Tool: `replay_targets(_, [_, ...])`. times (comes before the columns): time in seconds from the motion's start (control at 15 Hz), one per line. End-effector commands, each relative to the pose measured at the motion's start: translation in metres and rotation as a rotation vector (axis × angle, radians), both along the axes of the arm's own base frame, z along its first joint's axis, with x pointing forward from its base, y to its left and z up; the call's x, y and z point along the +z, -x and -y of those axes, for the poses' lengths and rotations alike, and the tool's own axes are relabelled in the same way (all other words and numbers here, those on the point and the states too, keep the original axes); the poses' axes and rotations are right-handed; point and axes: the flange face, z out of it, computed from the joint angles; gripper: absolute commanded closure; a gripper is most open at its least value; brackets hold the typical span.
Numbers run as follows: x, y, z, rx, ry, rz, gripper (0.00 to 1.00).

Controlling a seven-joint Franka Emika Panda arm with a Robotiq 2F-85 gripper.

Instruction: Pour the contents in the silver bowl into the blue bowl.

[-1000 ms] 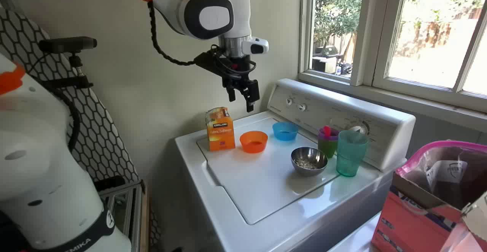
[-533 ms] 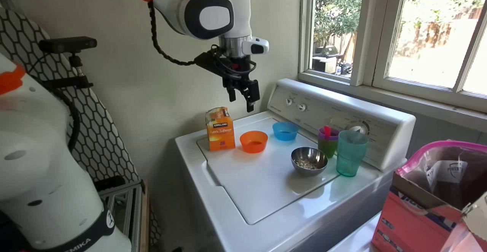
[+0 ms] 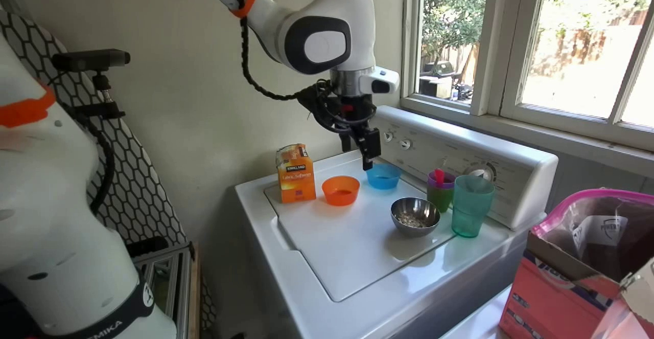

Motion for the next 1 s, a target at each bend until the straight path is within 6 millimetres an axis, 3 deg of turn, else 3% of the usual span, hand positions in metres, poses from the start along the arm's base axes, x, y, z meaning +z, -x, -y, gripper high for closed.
replay_targets(0.0, [-0.036, -0.045, 0.019, -0.095, 0.034, -0.027, 0.00])
replay_targets(0.47, [-0.081, -0.105, 0.056, -0.213, 0.118, -0.092, 0.00])
replay_targets(0.93, [-0.119, -0.120, 0.080, -0.327, 0.131, -0.152, 0.00])
